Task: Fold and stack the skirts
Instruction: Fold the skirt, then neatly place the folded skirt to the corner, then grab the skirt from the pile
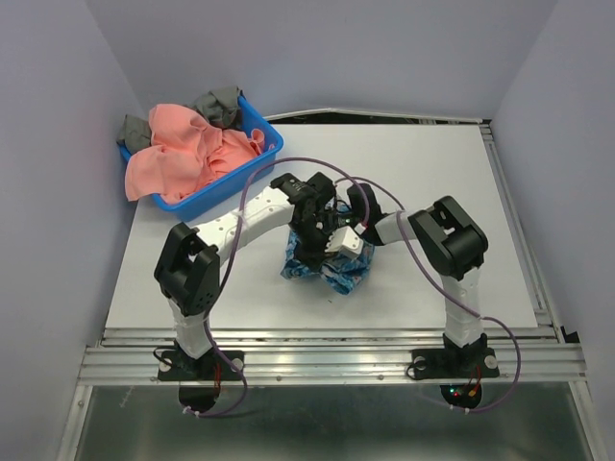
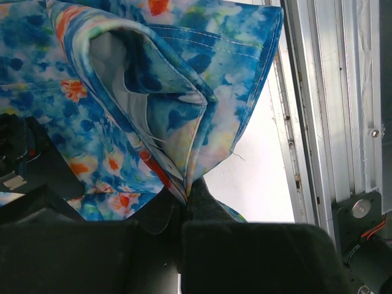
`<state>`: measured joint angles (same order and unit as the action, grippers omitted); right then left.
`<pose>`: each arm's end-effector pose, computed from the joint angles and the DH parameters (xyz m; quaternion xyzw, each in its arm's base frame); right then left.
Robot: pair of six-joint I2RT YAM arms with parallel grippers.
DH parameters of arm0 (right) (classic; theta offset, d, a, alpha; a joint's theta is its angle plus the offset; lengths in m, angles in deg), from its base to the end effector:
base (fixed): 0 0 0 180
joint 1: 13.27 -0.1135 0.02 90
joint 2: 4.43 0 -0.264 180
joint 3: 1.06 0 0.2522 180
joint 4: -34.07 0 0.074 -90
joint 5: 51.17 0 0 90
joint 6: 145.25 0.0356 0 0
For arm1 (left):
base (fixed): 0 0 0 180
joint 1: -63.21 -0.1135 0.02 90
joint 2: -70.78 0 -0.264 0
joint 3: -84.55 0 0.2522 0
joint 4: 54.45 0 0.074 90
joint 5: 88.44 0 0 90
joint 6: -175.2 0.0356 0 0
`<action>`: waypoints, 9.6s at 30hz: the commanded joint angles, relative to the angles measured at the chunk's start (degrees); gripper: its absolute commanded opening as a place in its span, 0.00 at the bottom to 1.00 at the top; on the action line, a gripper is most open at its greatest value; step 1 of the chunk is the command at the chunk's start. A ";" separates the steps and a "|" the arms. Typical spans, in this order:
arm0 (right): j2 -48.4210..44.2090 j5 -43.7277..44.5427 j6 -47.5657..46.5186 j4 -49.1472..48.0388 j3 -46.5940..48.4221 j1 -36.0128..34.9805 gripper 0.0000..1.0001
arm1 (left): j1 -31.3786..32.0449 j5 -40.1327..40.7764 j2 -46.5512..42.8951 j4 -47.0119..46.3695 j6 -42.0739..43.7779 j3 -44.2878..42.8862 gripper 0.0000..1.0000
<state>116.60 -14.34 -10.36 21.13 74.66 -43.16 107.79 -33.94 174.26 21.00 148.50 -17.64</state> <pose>0.3447 0.2310 0.1094 -0.1116 0.8050 0.5733 0.1044 0.2400 -0.2655 0.2643 0.7855 0.5284 -0.2809 0.1577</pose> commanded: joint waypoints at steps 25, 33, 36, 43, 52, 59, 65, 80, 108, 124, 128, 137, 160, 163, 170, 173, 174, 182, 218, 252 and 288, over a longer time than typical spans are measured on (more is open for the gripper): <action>8.87 7.12 -37.94 46.56 29.10 10.91 0.66 | 4.11 -3.52 -4.08 2.64 -7.58 3.70 0.03; 8.43 4.04 -40.40 47.18 25.94 7.66 0.44 | 4.03 -3.52 -2.32 2.21 -11.36 0.18 0.04; 7.03 2.90 -40.93 47.00 22.87 5.46 0.42 | 4.11 -3.25 -1.97 2.47 -11.63 -0.43 0.06; 3.16 1.23 -39.79 44.90 16.28 1.68 0.42 | 4.03 -2.47 -1.71 2.29 -11.72 -0.44 0.08; 0.26 0.43 -38.64 43.14 12.76 -0.52 0.43 | 3.85 1.48 0.49 2.47 -9.53 -4.30 0.11; -0.01 0.78 -38.03 42.96 13.19 -1.05 0.43 | 0.08 4.83 4.62 -0.52 -9.61 -9.21 0.11; 0.43 0.43 -37.59 42.87 13.46 -1.58 0.42 | -0.98 8.08 7.44 -4.20 -9.78 -10.63 0.11; 4.30 2.80 -36.97 43.92 17.85 -1.58 0.50 | -0.90 17.40 3.13 -24.42 -13.65 5.36 0.16; 9.04 9.76 -31.44 44.98 26.82 3.70 0.30 | 3.24 16.35 3.83 -22.32 -8.46 3.09 0.20; 9.66 3.77 -28.71 44.01 21.63 3.70 0.08 | 2.27 21.79 7.88 -25.30 -8.81 -1.75 0.33; 10.19 3.16 -28.10 43.92 22.24 3.70 0.08 | 2.18 23.99 6.30 -27.41 -9.26 -1.58 0.40; 10.98 3.33 -28.01 44.01 24.09 3.70 0.09 | 2.18 29.25 1.11 -28.90 -11.71 -3.07 0.56; -5.34 9.31 -37.93 50.16 32.72 9.76 0.66 | -12.41 -12.30 -13.92 -46.37 -55.82 22.47 0.49; -12.73 9.40 -40.83 52.53 23.60 10.29 0.64 | -13.02 -12.66 -11.56 -51.47 -61.10 26.98 0.43; -24.25 -0.79 -41.28 54.30 6.73 8.72 0.47 | -18.20 -10.81 -1.71 -55.27 -62.96 26.99 0.41; -24.97 0.16 -39.09 52.63 2.57 6.08 0.45 | -19.44 -10.81 1.63 -55.54 -64.80 25.41 0.41; -24.19 1.04 -37.43 51.41 1.43 6.07 0.44 | -19.70 -11.16 2.42 -55.54 -65.06 25.06 0.41; -14.78 21.25 -33.90 47.35 2.63 6.60 0.42 | -21.28 -11.34 5.42 -54.40 -64.46 21.54 0.46; -8.45 60.90 -35.56 52.54 6.51 8.25 0.85 | -26.21 25.04 -25.87 -41.74 -60.59 16.79 0.99; 11.77 49.93 -59.21 62.89 51.57 42.55 1.00 | -49.13 21.35 1.86 -22.43 -47.50 -26.15 0.99; -9.76 35.86 -56.31 71.43 47.56 32.53 1.00 | -56.53 9.08 15.27 -29.26 -41.25 -43.58 0.00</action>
<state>108.17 23.08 -67.34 92.45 121.70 -10.35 51.49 -15.71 202.02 -6.30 108.99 -59.08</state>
